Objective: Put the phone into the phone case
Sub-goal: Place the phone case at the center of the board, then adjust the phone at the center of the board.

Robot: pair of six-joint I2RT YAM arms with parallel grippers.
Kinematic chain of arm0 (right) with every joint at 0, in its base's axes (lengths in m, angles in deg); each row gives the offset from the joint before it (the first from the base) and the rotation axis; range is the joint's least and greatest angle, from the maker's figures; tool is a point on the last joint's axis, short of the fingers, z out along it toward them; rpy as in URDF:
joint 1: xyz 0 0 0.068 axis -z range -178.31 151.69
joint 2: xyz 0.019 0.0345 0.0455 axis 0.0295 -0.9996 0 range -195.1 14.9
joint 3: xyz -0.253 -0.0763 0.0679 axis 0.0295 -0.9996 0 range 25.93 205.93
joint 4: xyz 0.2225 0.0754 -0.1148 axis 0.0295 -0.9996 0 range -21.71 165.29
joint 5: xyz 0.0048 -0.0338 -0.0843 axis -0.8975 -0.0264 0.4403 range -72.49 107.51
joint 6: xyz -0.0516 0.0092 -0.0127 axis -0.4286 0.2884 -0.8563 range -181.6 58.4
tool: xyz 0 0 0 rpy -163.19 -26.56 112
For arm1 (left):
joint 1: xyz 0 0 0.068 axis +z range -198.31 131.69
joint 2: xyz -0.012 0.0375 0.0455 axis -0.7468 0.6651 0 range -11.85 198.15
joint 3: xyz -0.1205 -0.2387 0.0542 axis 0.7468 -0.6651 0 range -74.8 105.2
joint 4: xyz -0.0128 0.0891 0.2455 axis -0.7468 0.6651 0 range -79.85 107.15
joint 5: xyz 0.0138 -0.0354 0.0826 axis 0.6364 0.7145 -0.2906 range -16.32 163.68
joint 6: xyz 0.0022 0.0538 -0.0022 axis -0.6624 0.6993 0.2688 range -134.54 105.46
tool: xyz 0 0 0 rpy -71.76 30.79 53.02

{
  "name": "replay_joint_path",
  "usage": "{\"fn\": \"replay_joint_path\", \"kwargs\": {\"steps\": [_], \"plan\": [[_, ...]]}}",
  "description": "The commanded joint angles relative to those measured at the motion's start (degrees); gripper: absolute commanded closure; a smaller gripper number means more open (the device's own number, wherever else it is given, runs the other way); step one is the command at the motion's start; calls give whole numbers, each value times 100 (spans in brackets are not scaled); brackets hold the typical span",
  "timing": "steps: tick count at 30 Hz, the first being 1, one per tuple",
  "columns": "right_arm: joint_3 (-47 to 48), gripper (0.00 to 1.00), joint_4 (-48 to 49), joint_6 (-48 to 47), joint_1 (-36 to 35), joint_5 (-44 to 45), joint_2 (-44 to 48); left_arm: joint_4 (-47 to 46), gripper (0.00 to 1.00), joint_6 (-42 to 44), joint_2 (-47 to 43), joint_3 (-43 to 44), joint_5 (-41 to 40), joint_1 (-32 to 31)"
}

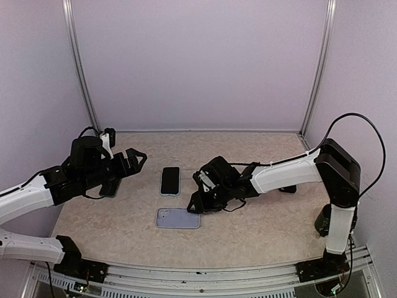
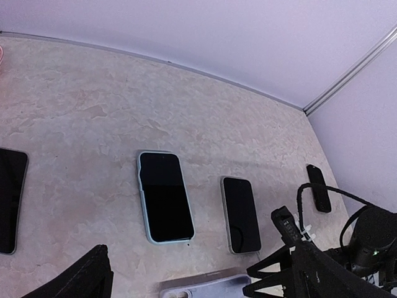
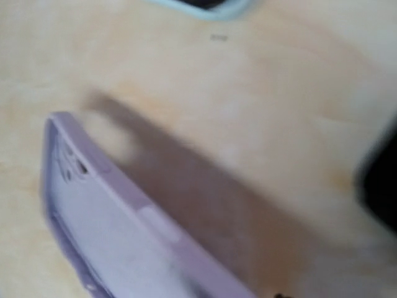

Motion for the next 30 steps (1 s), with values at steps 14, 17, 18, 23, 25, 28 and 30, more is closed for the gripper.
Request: {"fn": "replay_joint_path", "kwargs": {"steps": [14,17,18,23,25,28,30], "plan": [[1135,1,-2279,-758,24,2643,216,-187,1,-38,277,56,-400,-495],[1631,1,-2564,-598,67,2896,-230,-115,1,-3,319,139,-606,-637],[1785,1,-2651,-556,70,2973,-373,-93,1,-1,317,151,-649,-661],[2293,1,-2879,-194,70,3179,-931,-25,1,-19,180,47,-767,-684],[2290,0,-2822,0,70,3247,-1000,-4,1,-19,88,2,-803,-684],[2105,1,-2653,272,70,3350,-975,23,1,-6,-21,-71,-847,-683],[2034,0,-2579,373,70,3393,-976,26,1,-10,-93,-124,-862,-683]]}}
